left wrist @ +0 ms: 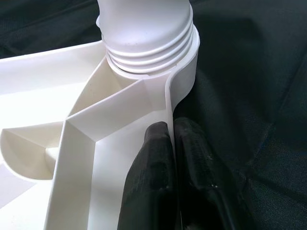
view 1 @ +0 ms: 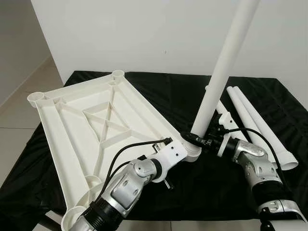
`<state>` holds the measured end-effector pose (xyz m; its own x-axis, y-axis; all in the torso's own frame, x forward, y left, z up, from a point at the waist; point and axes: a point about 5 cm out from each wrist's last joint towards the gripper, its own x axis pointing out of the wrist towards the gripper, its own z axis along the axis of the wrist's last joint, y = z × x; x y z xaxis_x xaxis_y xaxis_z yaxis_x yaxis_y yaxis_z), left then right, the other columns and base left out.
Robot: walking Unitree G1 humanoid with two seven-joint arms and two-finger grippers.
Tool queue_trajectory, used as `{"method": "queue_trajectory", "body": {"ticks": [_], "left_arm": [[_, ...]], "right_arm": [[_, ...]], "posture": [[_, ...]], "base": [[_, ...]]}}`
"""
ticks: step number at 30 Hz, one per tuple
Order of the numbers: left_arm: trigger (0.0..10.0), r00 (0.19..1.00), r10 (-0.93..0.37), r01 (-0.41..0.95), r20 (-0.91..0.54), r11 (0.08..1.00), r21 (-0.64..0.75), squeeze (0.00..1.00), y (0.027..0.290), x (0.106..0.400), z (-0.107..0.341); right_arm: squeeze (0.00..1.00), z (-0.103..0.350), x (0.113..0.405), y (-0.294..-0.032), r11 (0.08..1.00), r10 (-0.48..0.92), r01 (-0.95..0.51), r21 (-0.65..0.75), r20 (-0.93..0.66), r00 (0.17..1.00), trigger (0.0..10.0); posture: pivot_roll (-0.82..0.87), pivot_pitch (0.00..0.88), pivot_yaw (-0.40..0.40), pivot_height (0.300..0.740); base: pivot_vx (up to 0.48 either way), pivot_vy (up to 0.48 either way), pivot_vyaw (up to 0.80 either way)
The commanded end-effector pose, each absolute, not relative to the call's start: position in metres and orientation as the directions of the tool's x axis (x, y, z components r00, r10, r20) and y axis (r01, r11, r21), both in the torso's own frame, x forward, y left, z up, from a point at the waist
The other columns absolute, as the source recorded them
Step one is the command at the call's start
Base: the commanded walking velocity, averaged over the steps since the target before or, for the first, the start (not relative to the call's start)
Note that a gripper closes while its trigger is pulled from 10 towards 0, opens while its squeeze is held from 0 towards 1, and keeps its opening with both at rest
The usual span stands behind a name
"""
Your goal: Building children table
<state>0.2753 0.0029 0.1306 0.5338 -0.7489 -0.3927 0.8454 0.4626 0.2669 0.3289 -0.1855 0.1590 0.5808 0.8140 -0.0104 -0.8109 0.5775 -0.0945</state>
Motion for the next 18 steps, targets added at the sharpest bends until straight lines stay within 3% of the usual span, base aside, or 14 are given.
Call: {"method": "queue_trajectory", "body": {"ticks": [1, 8, 10, 15, 18], "left_arm": [[10.0, 0.51, -0.755, 0.86, -0.413, 0.437, 0.263, 0.0, 0.001, 0.272, 0.128], [10.0, 0.509, -0.756, 0.861, -0.412, 0.437, 0.261, 0.0, 0.001, 0.271, 0.128], [10.0, 0.508, -0.756, 0.861, -0.412, 0.437, 0.26, 0.0, 0.0, 0.27, 0.127], [10.0, 0.507, -0.757, 0.862, -0.413, 0.436, 0.259, 0.0, 0.0, 0.27, 0.127], [10.0, 0.504, -0.758, 0.864, -0.414, 0.432, 0.259, 0.0, -0.001, 0.269, 0.126]], "right_arm": [[0.0, 0.153, 0.327, -0.184, 0.59, 0.806, -0.805, -0.056, -0.007, 0.591, 10.0], [0.0, 0.153, 0.323, -0.178, 0.622, 0.783, -0.781, -0.055, 0.02, 0.622, 10.0], [0.0, 0.155, 0.324, -0.174, 0.683, 0.73, -0.727, -0.067, 0.043, 0.682, 10.0], [0.0, 0.156, 0.324, -0.17, 0.724, 0.69, -0.686, -0.071, 0.057, 0.722, 10.0], [0.0, 0.159, 0.324, -0.16, 0.79, 0.613, -0.611, -0.052, 0.081, 0.786, 10.0]], "posture": [[-0.12, 0.045, 0.029, 0.74], [-0.13, 0.045, 0.022, 0.74], [-0.13, 0.043, 0.019, 0.74], [-0.13, 0.043, 0.018, 0.74], [-0.13, 0.04, 0.015, 0.74]], "base": [[0.0, 0.0, 0.0], [0.0, 0.0, 0.0], [0.0, 0.0, 0.0], [0.0, 0.0, 0.0], [0.0, 0.0, 0.0]]}}
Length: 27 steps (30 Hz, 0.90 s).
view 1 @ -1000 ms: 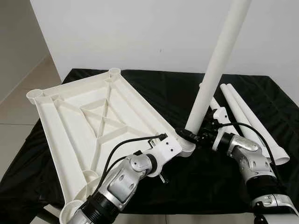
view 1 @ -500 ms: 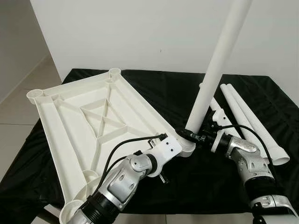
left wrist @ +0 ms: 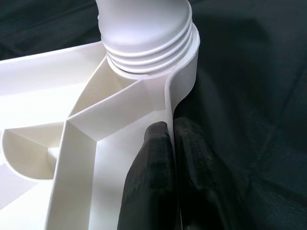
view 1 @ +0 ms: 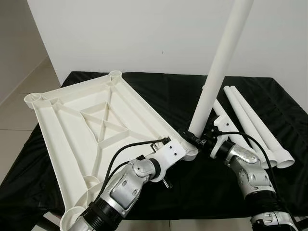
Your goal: Building children table
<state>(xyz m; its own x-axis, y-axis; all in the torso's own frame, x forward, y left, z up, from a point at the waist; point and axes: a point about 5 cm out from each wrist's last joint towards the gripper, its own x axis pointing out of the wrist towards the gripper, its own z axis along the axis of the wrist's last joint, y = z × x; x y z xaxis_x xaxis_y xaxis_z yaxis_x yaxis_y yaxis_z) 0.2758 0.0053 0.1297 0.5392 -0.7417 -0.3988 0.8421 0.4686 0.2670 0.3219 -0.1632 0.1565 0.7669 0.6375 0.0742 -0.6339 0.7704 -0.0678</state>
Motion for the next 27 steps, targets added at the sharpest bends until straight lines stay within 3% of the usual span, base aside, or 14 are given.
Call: {"method": "queue_trajectory", "body": {"ticks": [1, 7, 12, 14, 17, 21, 27], "left_arm": [[10.0, 0.503, -0.759, 0.864, -0.414, 0.431, 0.259, 0.0, -0.001, 0.269, 0.126], [10.0, 0.499, -0.761, 0.866, -0.415, 0.427, 0.258, 0.0, -0.001, 0.268, 0.126], [10.0, 0.495, -0.762, 0.869, -0.417, 0.423, 0.258, 0.0, -0.002, 0.267, 0.125], [10.0, 0.495, -0.762, 0.869, -0.417, 0.423, 0.258, 0.0, -0.002, 0.267, 0.125], [10.0, 0.494, -0.763, 0.869, -0.417, 0.422, 0.258, 0.0, -0.003, 0.266, 0.125], [10.0, 0.495, -0.763, 0.869, -0.416, 0.424, 0.257, 0.0, -0.003, 0.266, 0.125], [10.0, 0.498, -0.762, 0.867, -0.414, 0.427, 0.258, 0.0, -0.003, 0.267, 0.125]], "right_arm": [[0.0, 0.161, 0.323, -0.154, 0.814, 0.58, -0.579, -0.048, 0.092, 0.809, 10.0], [0.0, 0.164, 0.325, -0.146, 0.881, 0.471, -0.472, -0.017, 0.108, 0.875, 10.0], [0.0, 0.166, 0.33, -0.144, 0.984, 0.165, -0.172, 0.052, 0.117, 0.979, 10.0], [0.0, 0.166, 0.33, -0.144, 0.984, 0.165, -0.172, 0.052, 0.117, 0.979, 10.0], [0.0, 0.169, 0.327, -0.134, 0.998, 0.029, -0.037, 0.048, 0.143, 0.989, 10.0], [0.0, 0.171, 0.323, -0.128, 0.998, -0.047, 0.041, 0.043, 0.149, 0.988, 10.0], [0.0, 0.169, 0.32, -0.123, 0.995, -0.097, 0.092, 0.047, 0.123, 0.988, 10.0]], "posture": [[-0.13, 0.04, 0.015, 0.74], [-0.13, 0.038, 0.015, 0.74], [-0.13, 0.033, 0.011, 0.74], [-0.13, 0.033, 0.011, 0.74], [-0.12, 0.03, 0.006, 0.74], [-0.12, 0.03, 0.005, 0.74], [-0.12, 0.03, 0.005, 0.74]], "base": [[0.0, 0.0, 0.0], [0.0, 0.0, 0.0], [0.0, 0.0, 0.0], [0.0, 0.0, 0.0], [0.0, 0.0, 0.0], [0.0, 0.0, 0.0], [0.0, 0.0, 0.0]]}}
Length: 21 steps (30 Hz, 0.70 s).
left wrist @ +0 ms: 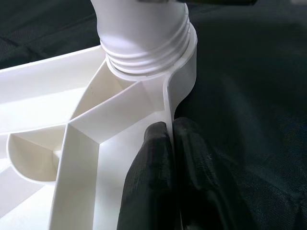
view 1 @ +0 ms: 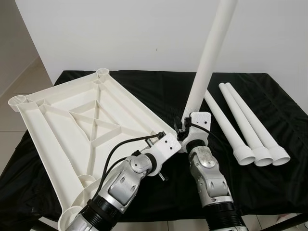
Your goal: Building children table
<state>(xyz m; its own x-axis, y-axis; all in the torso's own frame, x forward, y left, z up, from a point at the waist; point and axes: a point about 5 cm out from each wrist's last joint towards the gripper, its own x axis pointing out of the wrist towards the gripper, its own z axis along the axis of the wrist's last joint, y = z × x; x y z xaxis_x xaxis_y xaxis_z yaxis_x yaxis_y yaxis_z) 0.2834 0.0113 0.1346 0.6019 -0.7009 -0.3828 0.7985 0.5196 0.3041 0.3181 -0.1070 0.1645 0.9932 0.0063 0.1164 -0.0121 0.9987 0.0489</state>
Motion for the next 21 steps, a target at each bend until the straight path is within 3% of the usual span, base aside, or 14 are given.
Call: {"method": "queue_trajectory", "body": {"ticks": [1, 4, 5, 21], "left_arm": [[10.0, 0.499, -0.761, 0.866, -0.415, 0.428, 0.258, 0.0, -0.0032, 0.2671, 0.1254], [10.0, 0.499, -0.761, 0.866, -0.415, 0.428, 0.258, 0.0, -0.0031, 0.267, 0.1254], [10.0, 0.499, -0.761, 0.866, -0.415, 0.428, 0.258, 0.0, -0.0031, 0.2667, 0.1252], [10.0, 0.504, -0.758, 0.864, -0.414, 0.432, 0.259, 0.0, -0.0027, 0.2669, 0.125]], "right_arm": [[0.17, 0.1682, 0.3194, -0.123, 0.994, -0.107, 0.102, 0.049, 0.12, 0.987, 10.0], [0.17, 0.1689, 0.3193, -0.1252, 0.993, -0.116, 0.111, 0.05, 0.124, 0.985, 10.0], [1.0, 0.1703, 0.3191, -0.1278, 0.992, -0.118, 0.112, 0.053, 0.135, 0.984, 10.0], [1.0, 0.1726, 0.3157, -0.1322, 0.991, -0.134, 0.129, 0.042, 0.167, 0.977, 10.0]], "posture": [[-0.12, 0.03, 0.005, 0.74], [-0.12, 0.032, 0.006, 0.74], [-0.13, 0.034, 0.007, 0.74], [-0.12, 0.041, 0.004, 0.74]], "base": [[0.0, 0.0, 0.0], [0.0, 0.0, 0.0], [0.0, 0.0, 0.0], [0.0, 0.0, 0.0]]}}
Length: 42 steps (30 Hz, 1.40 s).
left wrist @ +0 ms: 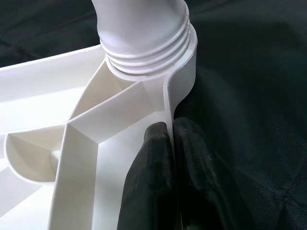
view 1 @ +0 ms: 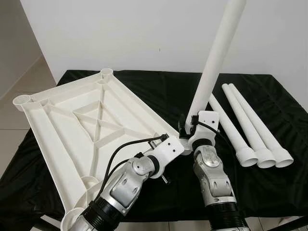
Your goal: Building children table
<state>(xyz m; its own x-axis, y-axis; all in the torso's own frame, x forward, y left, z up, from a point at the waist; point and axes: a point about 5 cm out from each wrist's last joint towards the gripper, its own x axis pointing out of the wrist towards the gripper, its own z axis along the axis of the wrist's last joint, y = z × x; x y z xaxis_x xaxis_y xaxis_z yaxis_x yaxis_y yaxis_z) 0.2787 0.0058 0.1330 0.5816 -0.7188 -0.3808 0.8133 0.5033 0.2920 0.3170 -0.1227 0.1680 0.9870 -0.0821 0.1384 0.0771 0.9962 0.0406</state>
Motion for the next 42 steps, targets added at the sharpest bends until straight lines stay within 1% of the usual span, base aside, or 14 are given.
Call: {"method": "queue_trajectory", "body": {"ticks": [1, 2, 11, 12, 13, 14, 15, 16, 25, 26, 27, 31, 34, 42], "left_arm": [[10.0, 0.504, -0.758, 0.864, -0.414, 0.432, 0.259, 0.0, -0.003, 0.267, 0.125], [10.0, 0.507, -0.756, 0.862, -0.413, 0.435, 0.261, 0.0, -0.002, 0.267, 0.125], [10.0, 0.517, -0.752, 0.856, -0.41, 0.446, 0.26, 0.0, -0.001, 0.27, 0.126], [10.0, 0.517, -0.752, 0.856, -0.409, 0.449, 0.258, 0.62, -0.001, 0.27, 0.126], [10.0, 0.517, -0.752, 0.856, -0.409, 0.449, 0.258, 0.62, -0.001, 0.27, 0.126], [10.0, 0.516, -0.753, 0.856, -0.408, 0.449, 0.255, 0.96, -0.001, 0.27, 0.126], [10.0, 0.516, -0.753, 0.856, -0.408, 0.449, 0.255, 0.96, -0.001, 0.27, 0.126], [10.0, 0.509, -0.759, 0.861, -0.406, 0.447, 0.243, 1.0, -0.002, 0.27, 0.126], [10.0, 0.506, -0.76, 0.863, -0.408, 0.444, 0.242, 1.0, -0.002, 0.27, 0.127], [10.0, 0.508, -0.758, 0.861, -0.409, 0.445, 0.245, 0.39, -0.001, 0.27, 0.126], [10.0, 0.505, -0.758, 0.863, -0.411, 0.443, 0.243, 0.0, -0.001, 0.269, 0.126], [10.0, 0.506, -0.758, 0.863, -0.412, 0.444, 0.242, 0.0, -0.002, 0.269, 0.126], [10.0, 0.514, -0.756, 0.858, -0.405, 0.454, 0.241, 0.0, -0.001, 0.27, 0.128], [10.0, 0.53, -0.769, 0.847, -0.357, 0.459, 0.269, 0.0, 0.01, 0.275, 0.148]], "right_arm": [[1.0, 0.173, 0.316, -0.132, 0.991, -0.134, 0.129, 0.042, 0.167, 0.977, 10.0], [0.0, 0.174, 0.311, -0.134, 0.994, -0.111, 0.106, 0.035, 0.195, 0.975, 10.0], [0.0, 0.169, 0.291, -0.147, 0.998, -0.067, 0.065, 0.017, 0.23, 0.971, 10.0], [0.0, 0.17, 0.283, -0.148, 0.999, -0.027, 0.017, 0.043, 0.256, 0.966, 10.0], [0.0, 0.17, 0.283, -0.148, 0.999, -0.027, 0.017, 0.043, 0.256, 0.966, 10.0], [0.0, 0.172, 0.278, -0.146, 0.998, 0.018, -0.034, 0.051, 0.28, 0.96, 10.0], [0.0, 0.172, 0.278, -0.146, 0.998, 0.018, -0.034, 0.051, 0.28, 0.96, 10.0], [0.0, 0.173, 0.276, -0.141, 0.993, 0.074, -0.098, 0.069, 0.291, 0.954, 10.0], [0.0, 0.17, 0.278, -0.135, 0.975, 0.185, -0.209, 0.068, 0.263, 0.947, 10.0], [0.0, 0.169, 0.278, -0.135, 0.972, 0.201, -0.224, 0.069, 0.252, 0.947, 10.0], [0.0, 0.168, 0.279, -0.136, 0.97, 0.212, -0.234, 0.062, 0.248, 0.945, 10.0], [0.0, 0.167, 0.278, -0.137, 0.964, 0.239, -0.26, 0.062, 0.238, 0.942, 10.0], [0.0, 0.164, 0.274, -0.143, 0.942, 0.308, -0.329, 0.065, 0.218, 0.926, 10.0], [0.0, 0.156, 0.27, -0.172, 0.91, 0.406, -0.414, 0.024, 0.161, 0.9, 10.0]], "posture": [[-0.12, 0.041, 0.004, 0.74], [-0.13, 0.046, 0.008, 0.74], [-0.14, 0.056, 0.012, 0.74], [-0.14, 0.058, 0.014, 0.74], [-0.14, 0.058, 0.014, 0.74], [-0.15, 0.059, 0.019, 0.74], [-0.15, 0.059, 0.019, 0.74], [-0.15, 0.059, 0.019, 0.74], [-0.15, 0.062, 0.018, 0.74], [-0.15, 0.062, 0.018, 0.74], [-0.15, 0.062, 0.018, 0.74], [-0.15, 0.064, 0.016, 0.74], [-0.15, 0.068, 0.018, 0.74], [-0.15, 0.077, 0.03, 0.74]], "base": [[0.0, 0.0, 0.0], [0.0, 0.0, 0.0], [0.0, 0.0, 0.0], [0.0, 0.0, 0.0], [0.0, 0.0, 0.0], [0.0, 0.0, 0.0], [0.0, 0.0, 0.0], [0.0, 0.0, 0.0], [0.0, 0.0, 0.0], [0.0, 0.0, 0.0], [0.0, 0.0, 0.0], [0.0, 0.0, 0.0], [0.0, 0.0, 0.0], [0.0, 0.0, 0.0]]}}
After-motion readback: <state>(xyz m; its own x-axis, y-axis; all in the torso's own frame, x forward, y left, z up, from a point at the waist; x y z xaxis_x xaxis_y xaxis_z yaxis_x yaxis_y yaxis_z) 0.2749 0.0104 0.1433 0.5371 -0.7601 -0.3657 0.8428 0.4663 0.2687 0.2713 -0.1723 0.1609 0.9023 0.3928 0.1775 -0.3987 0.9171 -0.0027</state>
